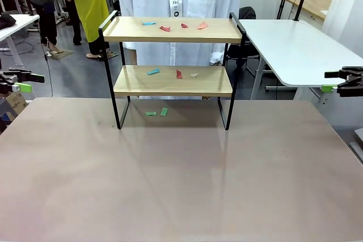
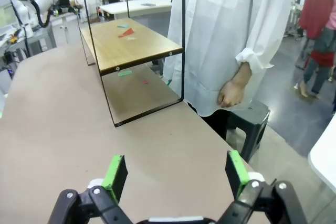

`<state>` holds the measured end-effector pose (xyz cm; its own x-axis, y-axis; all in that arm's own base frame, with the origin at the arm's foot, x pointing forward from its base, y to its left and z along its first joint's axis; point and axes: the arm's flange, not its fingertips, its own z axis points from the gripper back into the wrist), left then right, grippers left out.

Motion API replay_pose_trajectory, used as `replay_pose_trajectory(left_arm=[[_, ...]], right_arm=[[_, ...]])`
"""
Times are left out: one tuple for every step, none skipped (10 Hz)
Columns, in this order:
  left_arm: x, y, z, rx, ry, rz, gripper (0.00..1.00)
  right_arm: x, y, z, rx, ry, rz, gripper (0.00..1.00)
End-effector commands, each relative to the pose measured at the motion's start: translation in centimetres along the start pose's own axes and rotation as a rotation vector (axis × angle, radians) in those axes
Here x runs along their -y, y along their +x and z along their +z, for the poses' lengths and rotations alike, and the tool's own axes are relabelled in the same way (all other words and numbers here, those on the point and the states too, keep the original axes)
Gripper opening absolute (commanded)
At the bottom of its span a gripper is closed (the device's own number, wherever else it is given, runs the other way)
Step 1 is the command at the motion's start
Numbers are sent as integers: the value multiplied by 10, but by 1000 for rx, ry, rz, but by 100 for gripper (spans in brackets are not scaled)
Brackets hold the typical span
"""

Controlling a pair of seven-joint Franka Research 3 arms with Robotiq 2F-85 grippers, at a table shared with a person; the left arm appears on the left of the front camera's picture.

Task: Clean the shelf.
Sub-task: Pick up the Duster handed by the human.

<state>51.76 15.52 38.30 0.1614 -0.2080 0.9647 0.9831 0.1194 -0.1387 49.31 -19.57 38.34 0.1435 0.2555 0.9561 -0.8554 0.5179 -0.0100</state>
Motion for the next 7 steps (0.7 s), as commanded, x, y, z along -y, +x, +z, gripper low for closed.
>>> replay_pose_trajectory(left_arm=[[5, 2, 1, 44, -7, -45, 100], [3, 3, 1, 50, -8, -62, 100], [4, 4, 1, 63, -8, -68, 100], [6, 6, 3, 76, -12, -83, 100], [10, 6, 4, 85, -14, -90, 100], [10, 8, 5, 99, -18, -98, 100], [12, 9, 7, 115, -13, -112, 100]], right_arm=[[8, 6, 4, 30, -4, 11, 100], [12, 8, 7, 38, -11, 14, 100], [11, 7, 9, 52, -13, 12, 100], [10, 10, 11, 80, -13, 14, 100], [9, 12, 13, 90, -13, 21, 100], [10, 15, 15, 102, -20, 28, 100], [11, 16, 15, 110, -20, 29, 100]])
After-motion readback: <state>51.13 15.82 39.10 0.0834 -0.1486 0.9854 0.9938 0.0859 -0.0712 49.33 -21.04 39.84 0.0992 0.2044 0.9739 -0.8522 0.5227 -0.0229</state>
